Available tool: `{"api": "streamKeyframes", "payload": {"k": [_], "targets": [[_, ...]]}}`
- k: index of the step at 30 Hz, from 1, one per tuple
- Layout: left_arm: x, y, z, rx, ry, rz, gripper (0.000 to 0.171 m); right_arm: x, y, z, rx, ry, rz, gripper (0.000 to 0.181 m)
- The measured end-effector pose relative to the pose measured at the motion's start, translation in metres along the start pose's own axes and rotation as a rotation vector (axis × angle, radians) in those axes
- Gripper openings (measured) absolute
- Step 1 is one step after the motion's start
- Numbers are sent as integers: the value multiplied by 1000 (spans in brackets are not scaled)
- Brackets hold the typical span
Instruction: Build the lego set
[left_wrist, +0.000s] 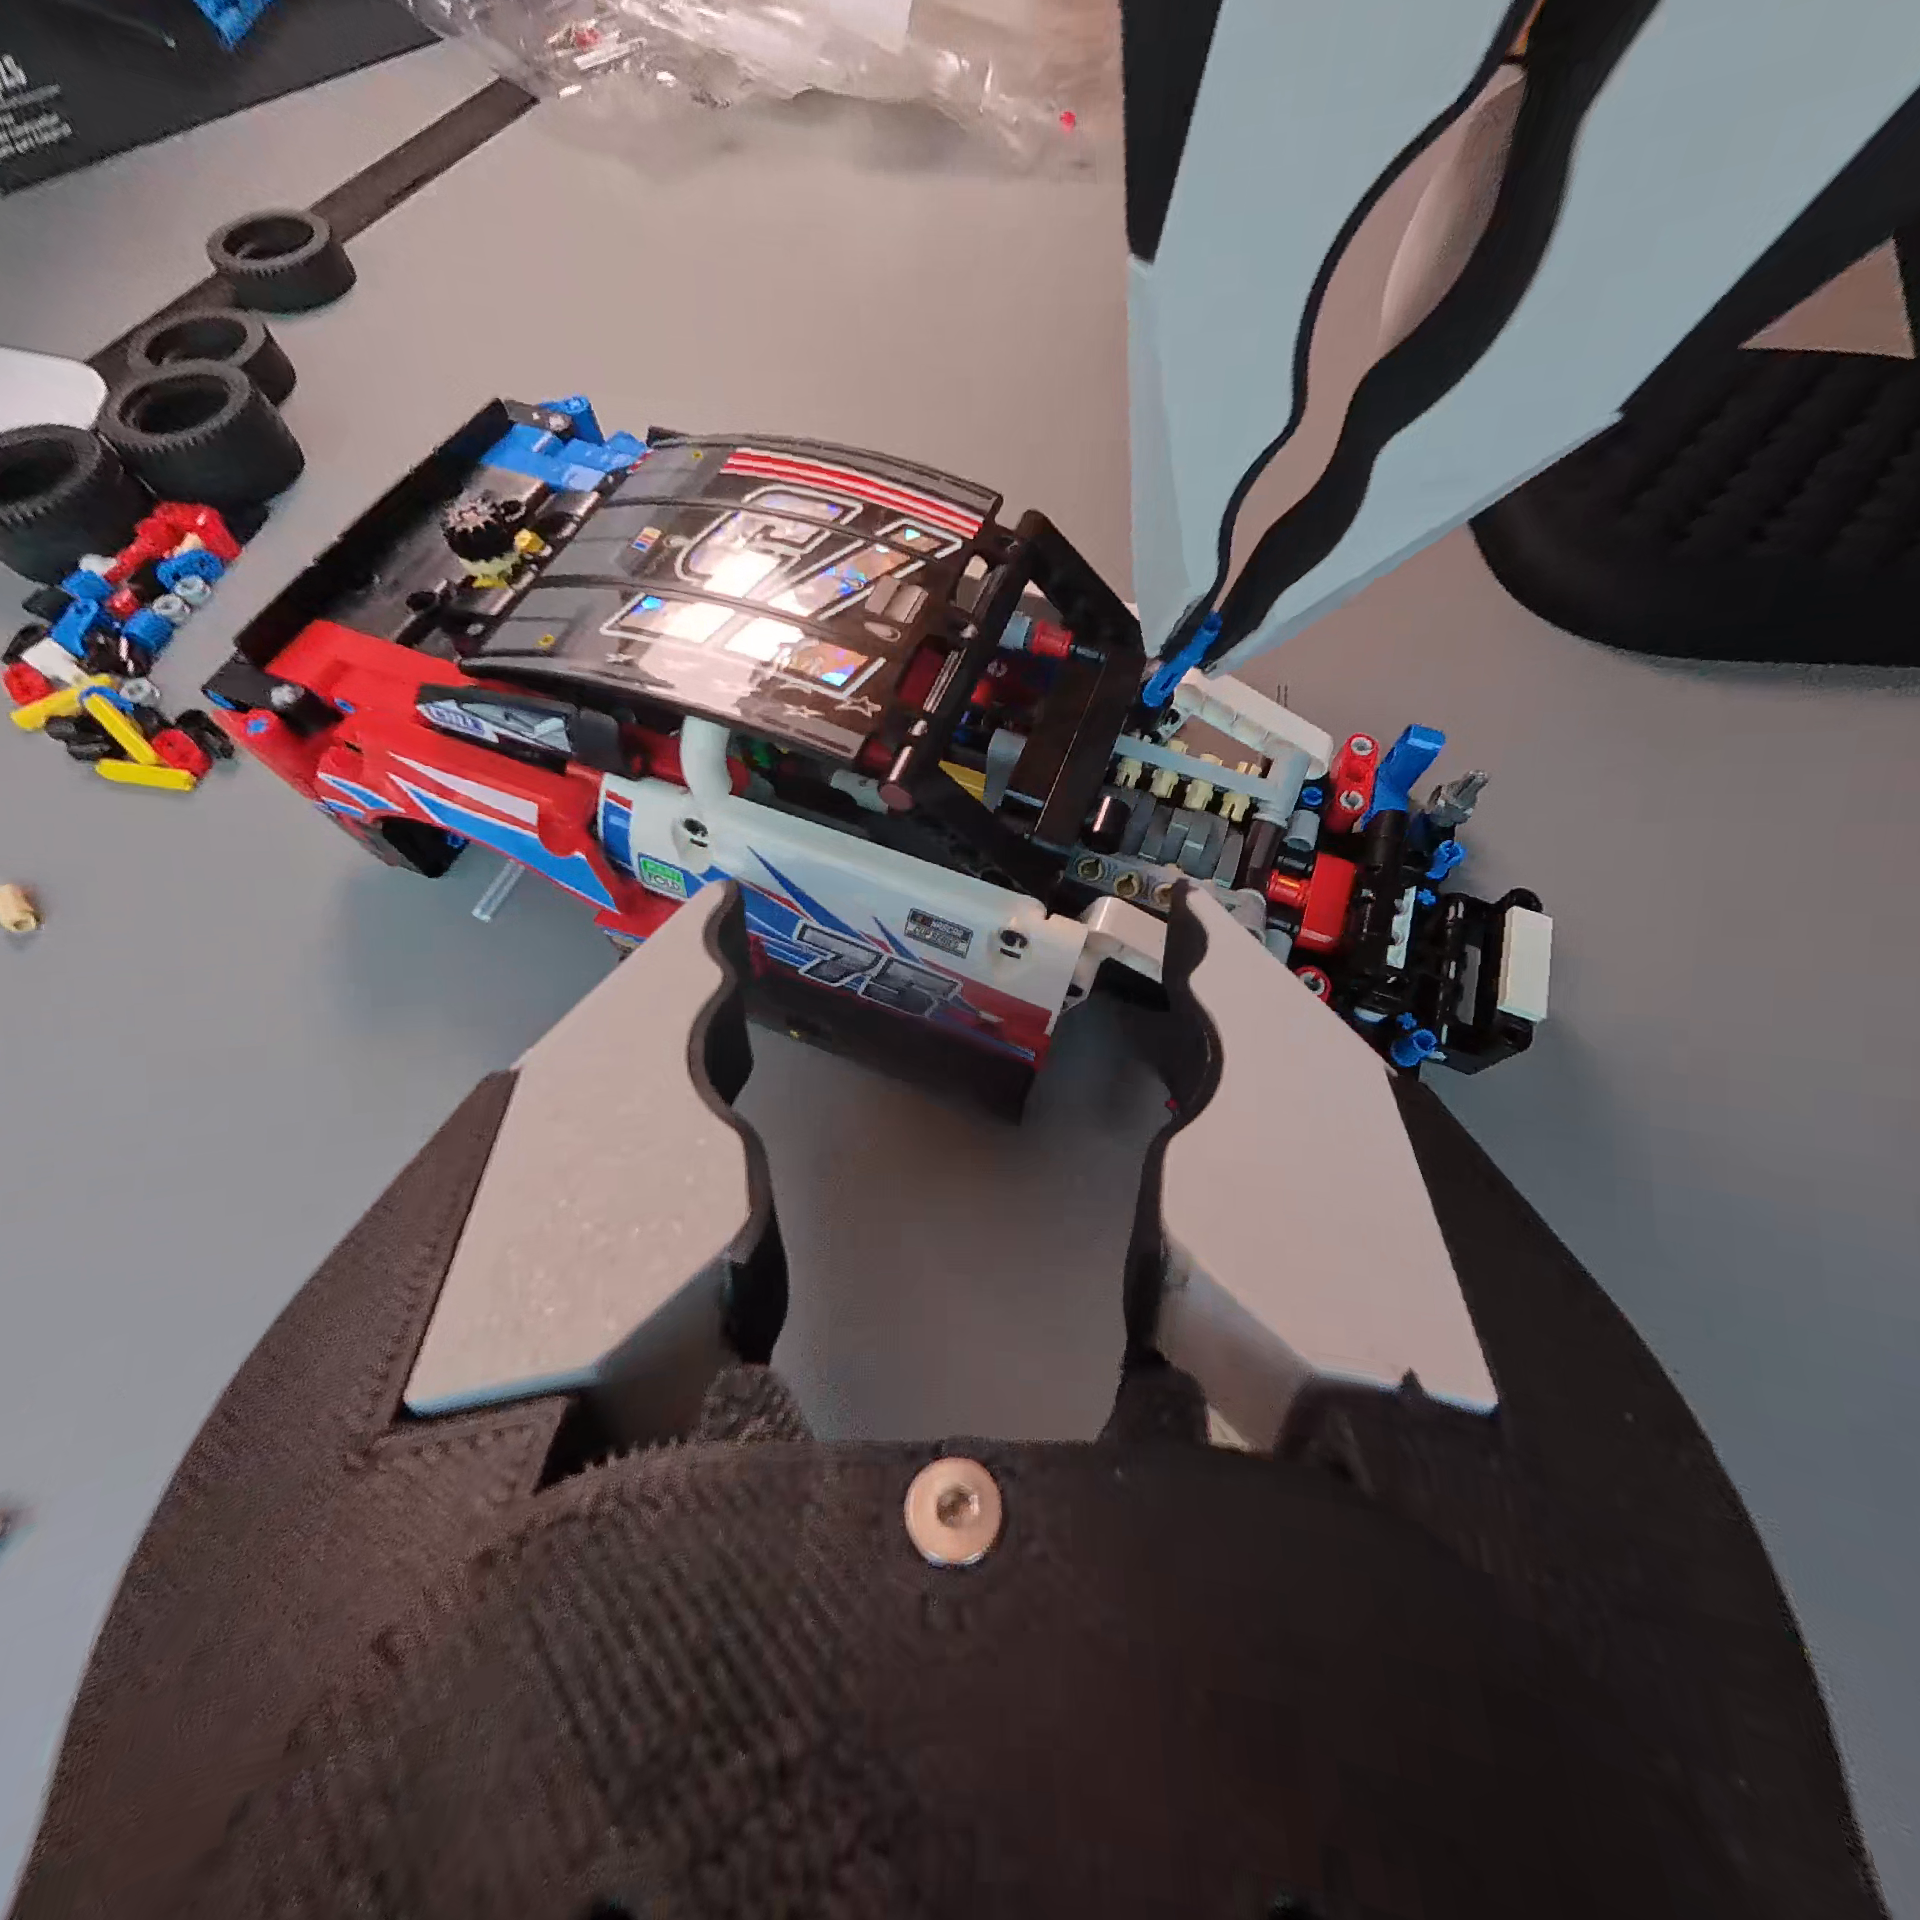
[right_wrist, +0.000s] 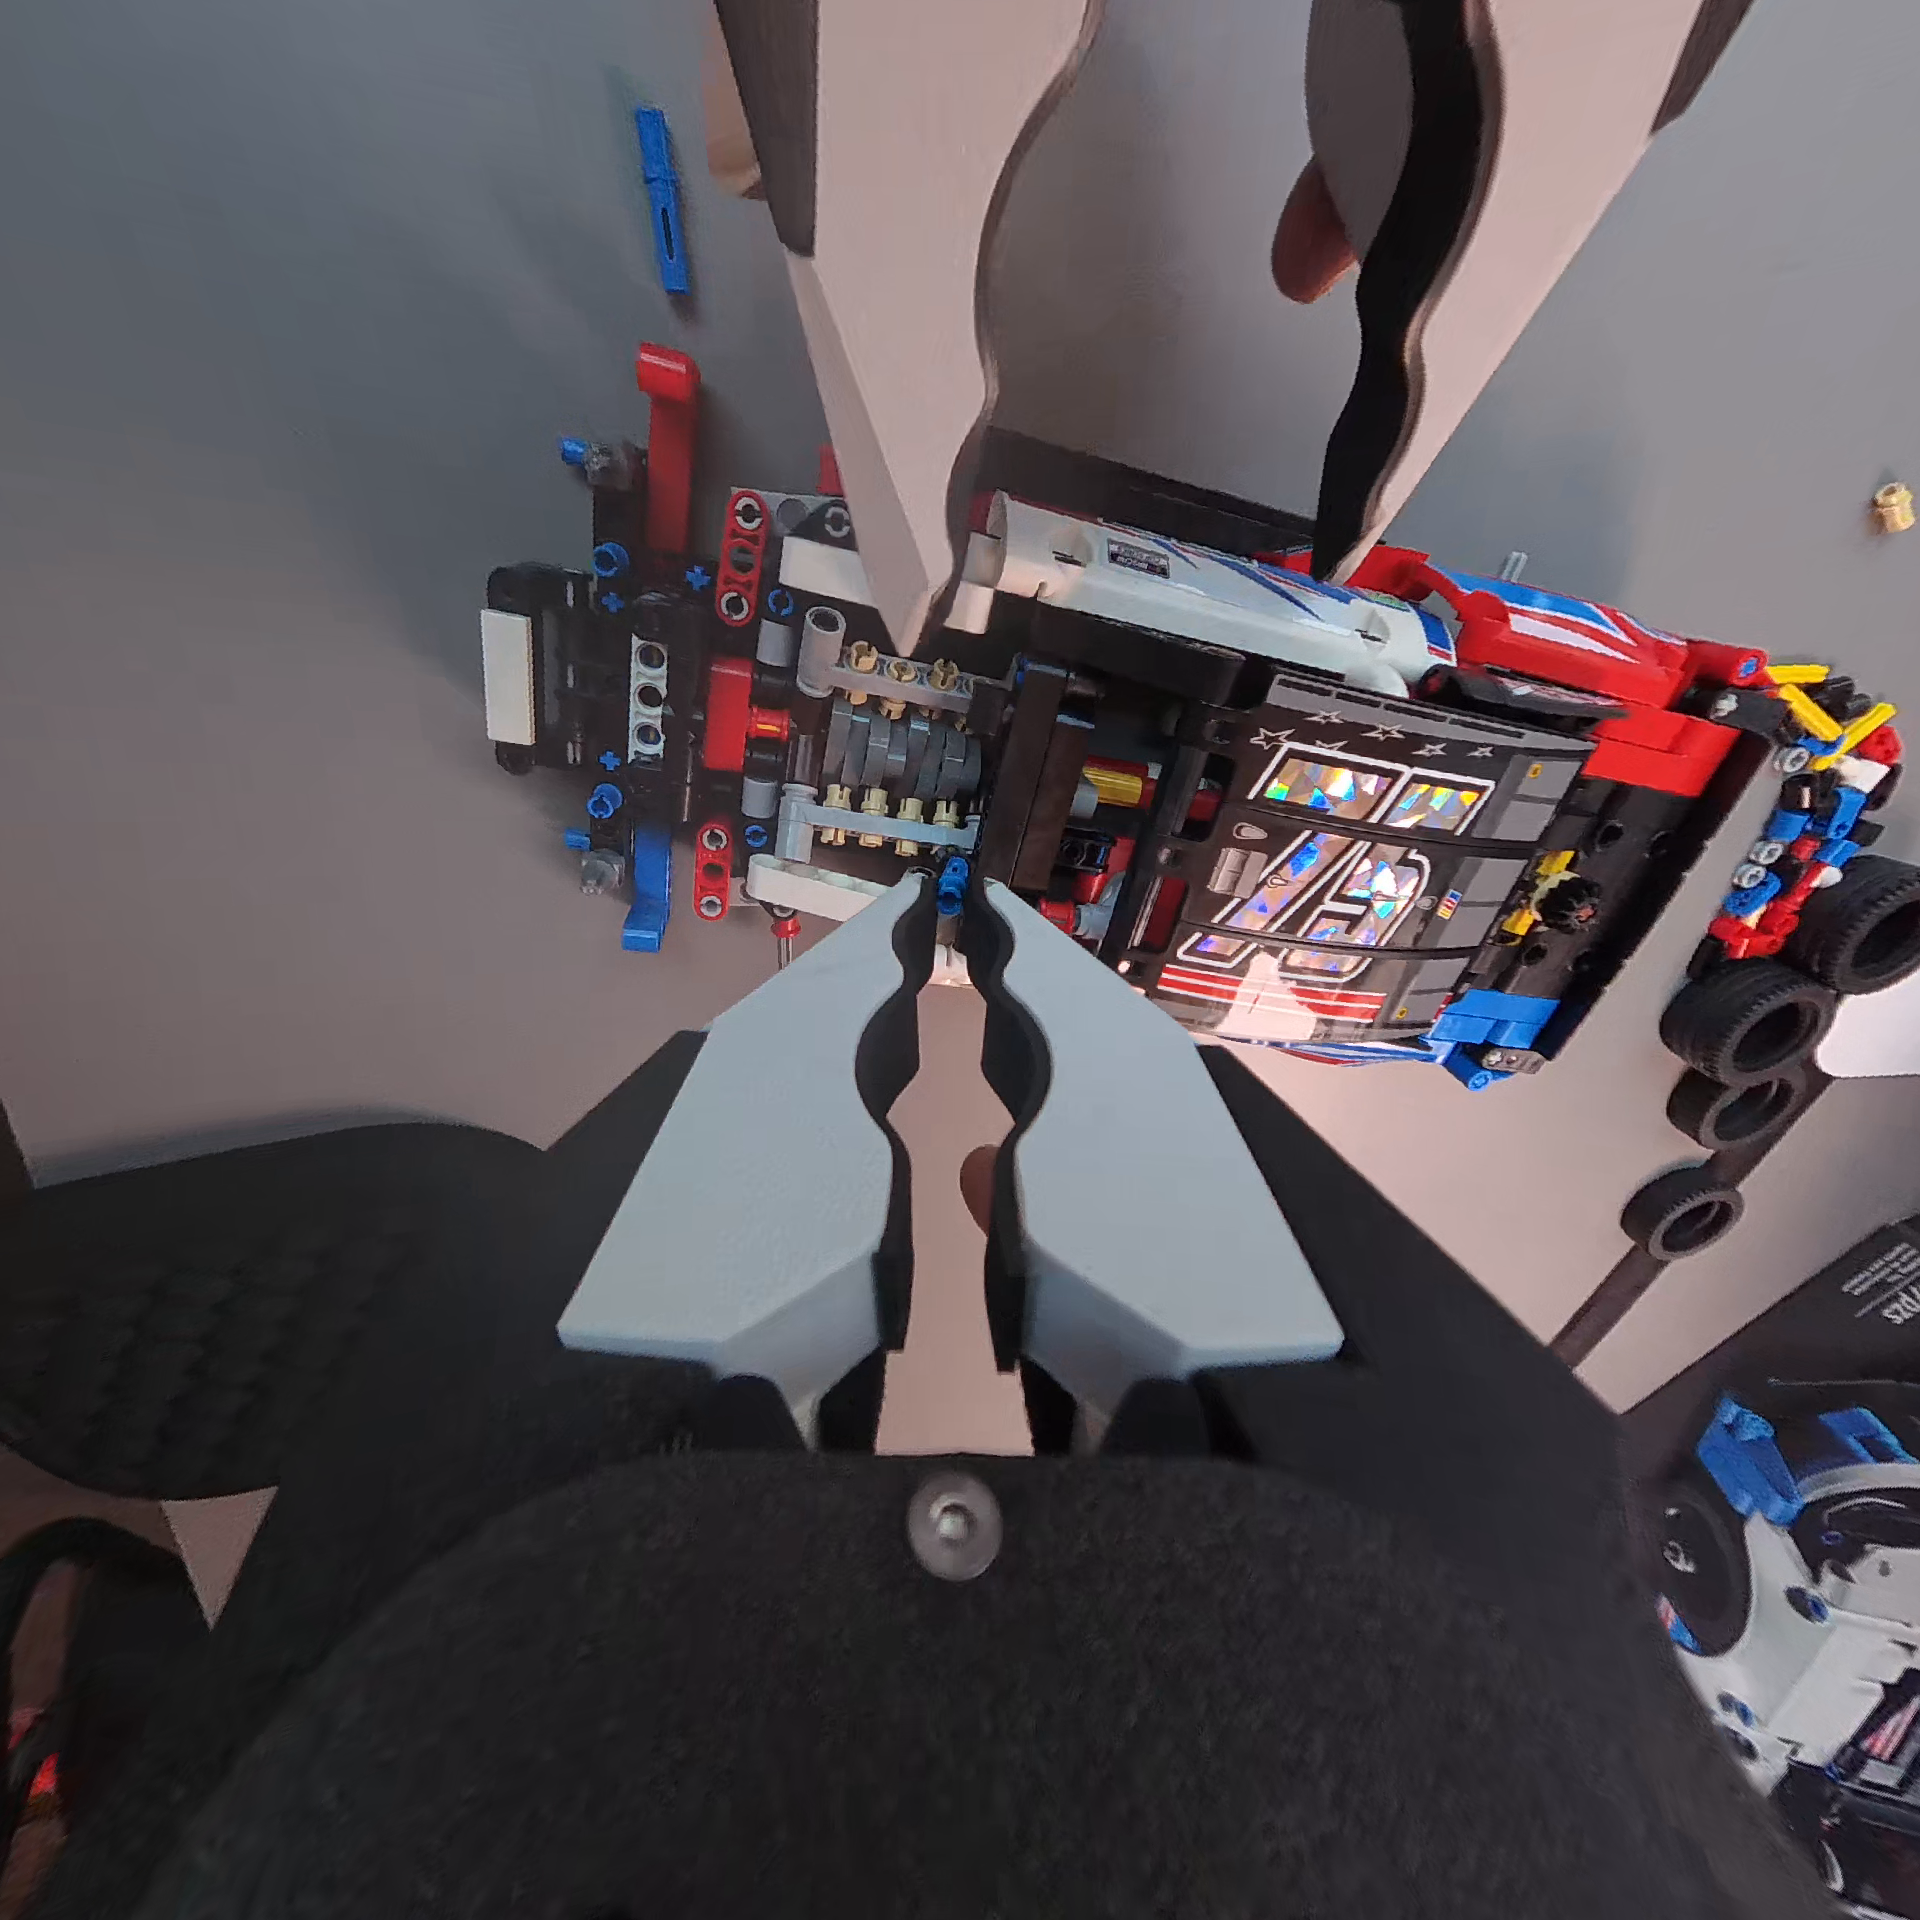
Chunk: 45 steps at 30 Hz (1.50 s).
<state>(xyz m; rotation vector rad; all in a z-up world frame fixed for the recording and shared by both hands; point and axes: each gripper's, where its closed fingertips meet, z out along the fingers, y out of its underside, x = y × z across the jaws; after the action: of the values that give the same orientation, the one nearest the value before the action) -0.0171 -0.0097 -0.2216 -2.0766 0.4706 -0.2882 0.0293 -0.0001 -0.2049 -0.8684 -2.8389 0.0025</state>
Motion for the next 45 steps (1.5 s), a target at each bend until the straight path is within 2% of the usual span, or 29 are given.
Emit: {"api": "streamKeyframes", "payload": {"k": [2,8,12,15,20,26,31,34,37,40,42,45], "targets": [[0,3,5,-8,-8,-37,85,0,0,0,-22,-3,-6,3],[0,5,7,-4,-18,-83,84,0,1,1,-79,-43,18,3],[1,6,9,1,5,-139,80,4,-3,9,-82,-15,192,2],[2,6,9,0,-2,-134,79,5,-4,10,-96,14,180,2],[2,6,9,0,7,-145,79,5,0,2,23,-18,219,3],[1,4,7,3,3,-120,77,8,-2,-7,254,-43,375,2],[1,-14,-5,94,-31,-22,56,11,-2,-13,404,-44,485,2],[9,-22,-8,142,-20,72,36,13,4,-12,437,4,502,2],[11,-22,-7,134,-40,156,34,7,1,-13,507,-8,527,2],[20,-38,-13,208,-17,239,25,4,4,-12,533,20,523,2],[25,-46,-11,193,4,276,24,5,6,-11,559,29,544,2],[30,-38,4,41,61,318,22,8,12,-12,600,39,565,2]]}}
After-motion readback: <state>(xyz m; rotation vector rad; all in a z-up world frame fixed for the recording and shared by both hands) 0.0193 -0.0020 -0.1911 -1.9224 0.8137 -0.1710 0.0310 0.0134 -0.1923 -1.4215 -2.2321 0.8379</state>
